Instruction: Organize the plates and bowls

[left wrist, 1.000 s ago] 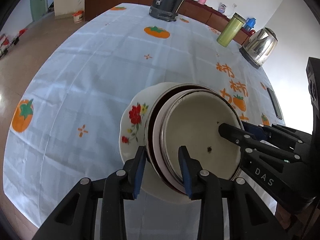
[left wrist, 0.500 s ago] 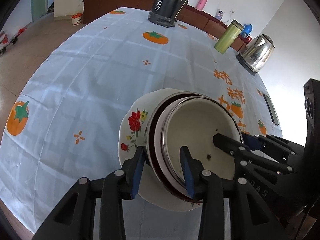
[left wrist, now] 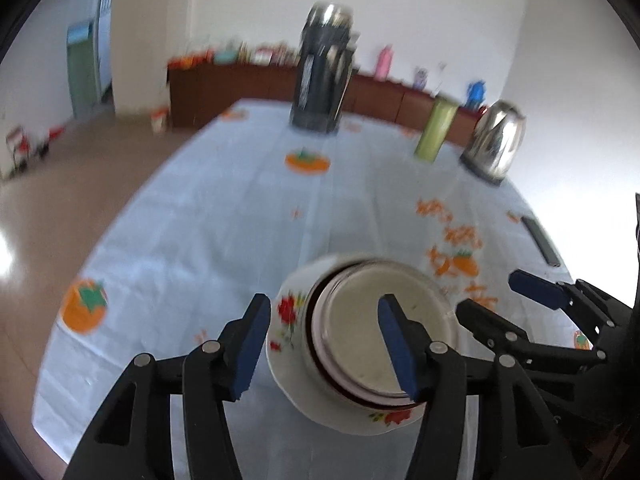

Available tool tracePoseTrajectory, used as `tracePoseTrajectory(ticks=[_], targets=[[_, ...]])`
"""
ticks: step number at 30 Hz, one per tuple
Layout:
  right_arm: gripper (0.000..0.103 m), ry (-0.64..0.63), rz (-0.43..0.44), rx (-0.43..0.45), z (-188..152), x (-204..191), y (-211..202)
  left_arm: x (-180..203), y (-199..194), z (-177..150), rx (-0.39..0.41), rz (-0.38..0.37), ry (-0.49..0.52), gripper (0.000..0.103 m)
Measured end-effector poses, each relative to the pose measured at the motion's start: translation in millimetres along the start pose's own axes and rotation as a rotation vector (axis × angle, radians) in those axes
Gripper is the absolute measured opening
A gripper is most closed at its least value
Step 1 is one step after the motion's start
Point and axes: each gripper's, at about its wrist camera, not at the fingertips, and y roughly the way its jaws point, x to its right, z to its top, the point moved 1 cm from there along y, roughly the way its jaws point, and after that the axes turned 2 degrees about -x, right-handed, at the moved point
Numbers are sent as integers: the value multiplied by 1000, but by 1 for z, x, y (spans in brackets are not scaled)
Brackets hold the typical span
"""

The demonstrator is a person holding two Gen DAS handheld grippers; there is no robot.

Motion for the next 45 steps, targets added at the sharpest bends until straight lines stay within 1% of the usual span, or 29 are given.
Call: tracePoseTrajectory(ticks=[2,4,5,7,9,12,20,28,40,45], targets=[[72,16,-37,74,-6,4,-22,7,-18,3,72,-3,21,68],[76,29,-75,141,-11,7,-42,12,-34,5,142,-1,29,78],[77,38,-98,176,-14,9,-53,14,-44,5,193,-6,33,80],[83,58,-141,243,-20,14,-73,18,-55,5,249,2,41,83],[85,81,-171,309,-26,20,-92,23,-59,6,261,1,56,83],[86,106,-181,355,-31,26,-110,30,-62,6,276,2,70,83],[88,136,-185,406,-37,36,-132,44,-66,-1,270,17,102,83],[89,120,-155,407,-38,31,-134,46,-68,-4,263,14,99,83],[91,126,-160,438,-41,30,-143,51,-70,-7,263,20,124,83],[91,130,-164,444,-42,30,-145,52,-70,-6,249,18,132,83]])
